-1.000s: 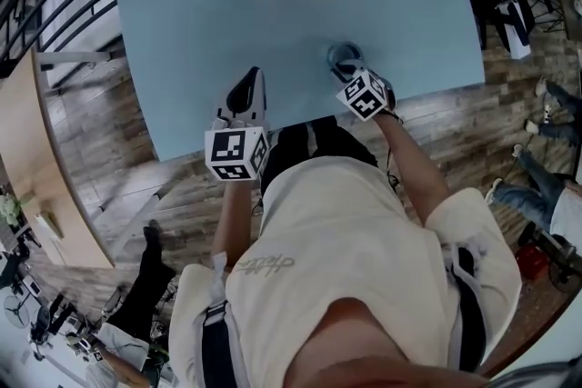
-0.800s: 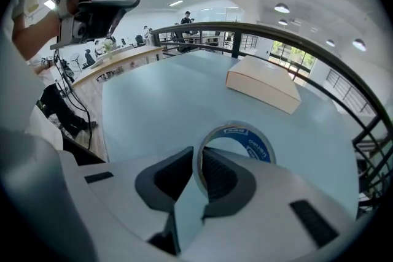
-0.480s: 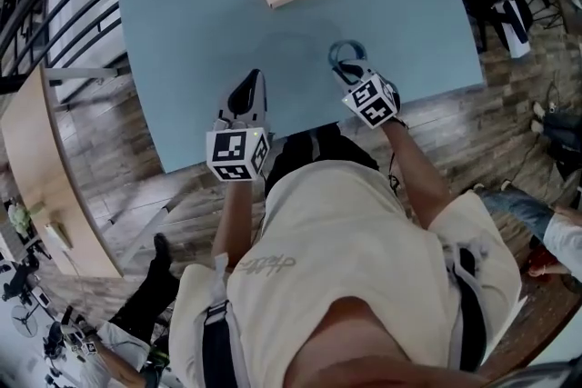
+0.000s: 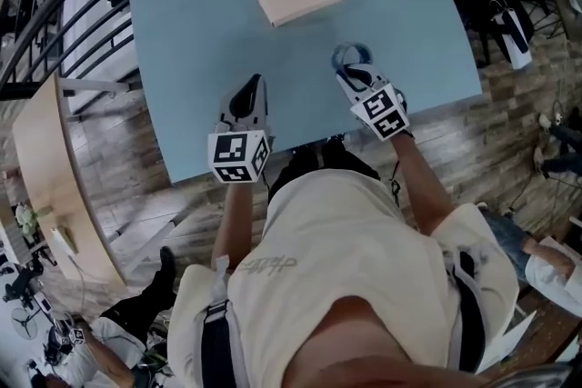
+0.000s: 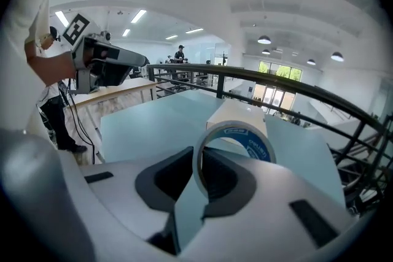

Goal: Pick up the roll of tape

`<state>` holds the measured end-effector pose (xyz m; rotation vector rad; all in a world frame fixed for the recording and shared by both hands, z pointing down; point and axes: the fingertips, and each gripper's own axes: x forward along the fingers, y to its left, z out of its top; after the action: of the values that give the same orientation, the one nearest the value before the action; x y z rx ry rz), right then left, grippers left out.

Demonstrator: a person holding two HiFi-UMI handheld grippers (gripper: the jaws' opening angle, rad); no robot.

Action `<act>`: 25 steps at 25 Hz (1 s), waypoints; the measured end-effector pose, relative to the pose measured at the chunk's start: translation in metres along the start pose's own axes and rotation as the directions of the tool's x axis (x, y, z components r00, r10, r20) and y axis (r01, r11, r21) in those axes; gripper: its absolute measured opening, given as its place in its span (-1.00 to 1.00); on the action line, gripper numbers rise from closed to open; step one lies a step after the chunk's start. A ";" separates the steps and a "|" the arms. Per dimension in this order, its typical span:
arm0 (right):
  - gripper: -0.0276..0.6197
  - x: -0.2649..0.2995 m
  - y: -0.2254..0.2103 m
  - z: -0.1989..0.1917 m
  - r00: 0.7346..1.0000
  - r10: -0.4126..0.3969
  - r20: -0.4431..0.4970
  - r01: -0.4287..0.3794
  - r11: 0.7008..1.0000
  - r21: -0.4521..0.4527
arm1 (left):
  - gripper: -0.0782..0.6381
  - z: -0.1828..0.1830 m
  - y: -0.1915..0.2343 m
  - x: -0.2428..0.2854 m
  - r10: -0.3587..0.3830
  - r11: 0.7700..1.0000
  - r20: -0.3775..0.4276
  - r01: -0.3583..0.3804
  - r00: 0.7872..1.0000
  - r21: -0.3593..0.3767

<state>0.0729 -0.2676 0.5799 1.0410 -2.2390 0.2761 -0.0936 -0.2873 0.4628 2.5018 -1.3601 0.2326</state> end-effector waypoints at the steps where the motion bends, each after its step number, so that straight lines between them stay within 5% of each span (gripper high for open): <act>1: -0.75 -0.003 -0.002 0.004 1.000 -0.002 0.012 0.002 1.000 0.003 | -0.72 0.002 0.000 0.000 0.003 1.000 0.003 -0.003 1.000 0.003; 25: -0.75 -0.075 -0.049 0.082 0.961 -0.095 0.261 0.100 0.995 -0.006 | -0.72 0.064 -0.016 0.008 -0.020 0.994 0.112 0.008 0.994 0.107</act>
<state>0.1069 -0.2903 0.4658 1.2345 -2.4058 0.0782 -0.0754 -0.3063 0.4014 2.6477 -1.4071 0.1670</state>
